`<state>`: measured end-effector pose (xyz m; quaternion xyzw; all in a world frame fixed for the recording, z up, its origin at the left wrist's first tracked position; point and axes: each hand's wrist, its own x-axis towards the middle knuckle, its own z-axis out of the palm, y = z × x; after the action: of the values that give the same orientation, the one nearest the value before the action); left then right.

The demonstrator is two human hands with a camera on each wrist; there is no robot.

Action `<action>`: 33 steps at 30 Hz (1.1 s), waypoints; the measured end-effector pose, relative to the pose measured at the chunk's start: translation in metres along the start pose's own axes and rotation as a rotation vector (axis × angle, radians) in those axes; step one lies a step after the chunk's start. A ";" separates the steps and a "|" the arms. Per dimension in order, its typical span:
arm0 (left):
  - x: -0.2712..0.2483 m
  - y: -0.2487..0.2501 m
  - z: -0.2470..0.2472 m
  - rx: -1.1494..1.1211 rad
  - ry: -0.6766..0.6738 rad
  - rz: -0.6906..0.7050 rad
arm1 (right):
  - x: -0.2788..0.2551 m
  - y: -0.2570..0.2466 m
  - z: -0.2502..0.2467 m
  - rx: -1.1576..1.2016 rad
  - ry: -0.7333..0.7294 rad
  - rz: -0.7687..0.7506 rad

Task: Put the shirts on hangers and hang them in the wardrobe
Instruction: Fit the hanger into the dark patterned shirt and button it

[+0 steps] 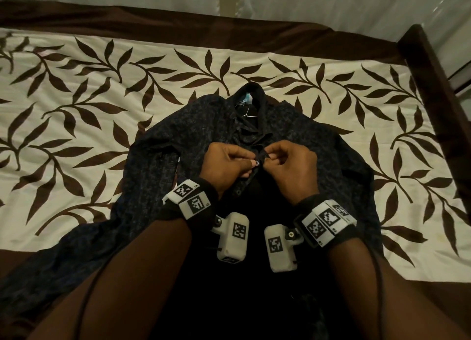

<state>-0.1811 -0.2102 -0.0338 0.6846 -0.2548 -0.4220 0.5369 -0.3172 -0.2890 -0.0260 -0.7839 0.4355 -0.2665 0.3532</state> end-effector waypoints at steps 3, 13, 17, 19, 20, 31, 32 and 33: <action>-0.001 0.000 0.000 -0.001 -0.006 0.003 | -0.004 -0.001 0.005 -0.068 -0.048 -0.089; -0.003 -0.004 -0.001 0.020 -0.011 -0.005 | -0.005 0.004 0.009 0.280 -0.075 0.180; -0.002 -0.002 0.000 0.018 -0.002 -0.019 | -0.007 0.008 0.010 0.295 -0.078 0.193; -0.001 -0.003 0.001 0.020 -0.006 -0.036 | -0.009 0.008 0.011 0.288 -0.074 0.167; 0.000 -0.003 0.001 0.017 -0.013 -0.048 | -0.010 0.007 0.012 0.291 -0.075 0.153; 0.005 0.005 -0.004 0.053 -0.092 -0.161 | -0.016 0.016 0.020 0.052 0.012 -0.241; 0.005 0.006 -0.004 0.052 -0.089 -0.168 | -0.016 0.017 0.021 0.021 0.026 -0.276; 0.005 0.008 -0.003 0.048 -0.087 -0.175 | -0.016 0.018 0.022 -0.010 0.040 -0.300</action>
<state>-0.1750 -0.2144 -0.0279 0.6979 -0.2272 -0.4903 0.4700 -0.3184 -0.2747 -0.0553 -0.8366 0.3216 -0.3295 0.2968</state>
